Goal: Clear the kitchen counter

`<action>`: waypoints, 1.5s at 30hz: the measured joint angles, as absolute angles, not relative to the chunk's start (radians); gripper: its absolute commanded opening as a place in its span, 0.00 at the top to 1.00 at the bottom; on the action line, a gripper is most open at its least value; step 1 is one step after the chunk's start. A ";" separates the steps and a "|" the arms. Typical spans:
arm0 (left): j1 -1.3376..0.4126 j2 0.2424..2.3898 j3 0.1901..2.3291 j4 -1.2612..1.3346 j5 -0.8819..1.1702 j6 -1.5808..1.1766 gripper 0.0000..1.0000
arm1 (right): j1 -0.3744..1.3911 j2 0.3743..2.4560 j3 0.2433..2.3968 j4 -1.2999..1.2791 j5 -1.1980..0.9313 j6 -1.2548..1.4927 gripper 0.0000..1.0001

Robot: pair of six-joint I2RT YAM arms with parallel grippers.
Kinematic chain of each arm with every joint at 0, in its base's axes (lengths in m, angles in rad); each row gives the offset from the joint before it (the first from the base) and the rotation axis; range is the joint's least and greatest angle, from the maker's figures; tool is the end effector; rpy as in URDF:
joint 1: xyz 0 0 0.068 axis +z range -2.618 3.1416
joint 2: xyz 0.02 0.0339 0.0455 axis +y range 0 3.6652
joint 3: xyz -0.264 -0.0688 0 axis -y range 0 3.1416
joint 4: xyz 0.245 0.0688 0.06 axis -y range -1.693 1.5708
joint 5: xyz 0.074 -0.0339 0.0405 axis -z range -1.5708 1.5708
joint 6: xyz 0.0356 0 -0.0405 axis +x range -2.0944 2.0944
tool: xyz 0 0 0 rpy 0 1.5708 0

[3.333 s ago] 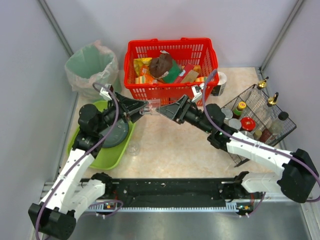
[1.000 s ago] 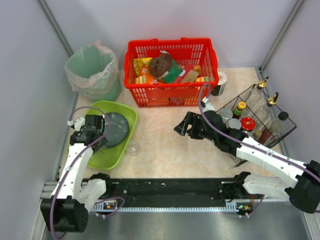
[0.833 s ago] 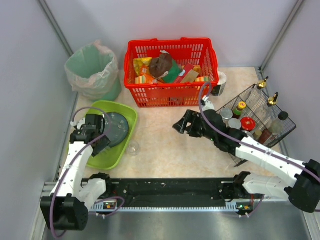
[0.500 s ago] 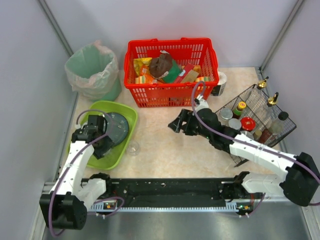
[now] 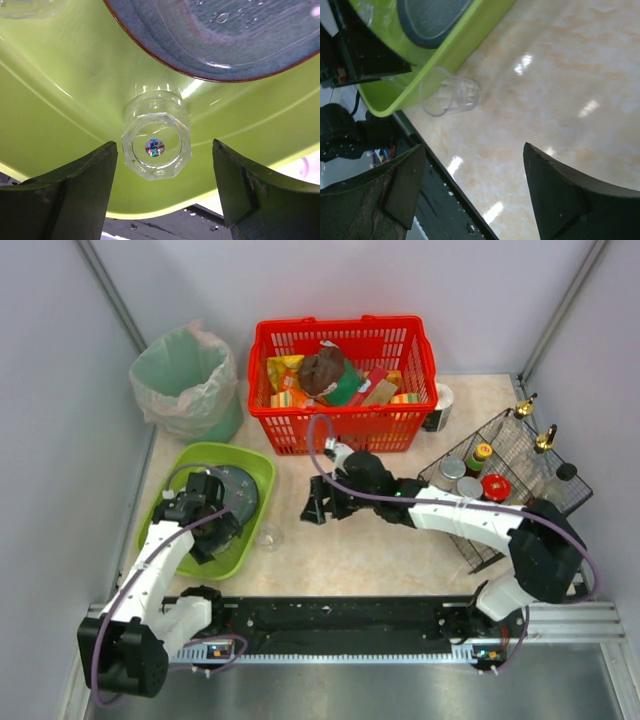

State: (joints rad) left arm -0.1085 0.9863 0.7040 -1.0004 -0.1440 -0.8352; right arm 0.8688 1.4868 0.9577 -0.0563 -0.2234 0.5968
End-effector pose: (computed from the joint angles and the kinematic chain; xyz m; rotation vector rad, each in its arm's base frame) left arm 0.1570 -0.0120 0.2183 -1.0299 2.6257 -0.0048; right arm 0.2072 0.2573 0.2446 -0.4575 2.3025 1.0369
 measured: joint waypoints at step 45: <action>-0.113 0.724 1.068 -1.107 -0.122 -0.576 0.02 | 1.073 1.974 1.343 -0.121 -0.054 0.551 1.00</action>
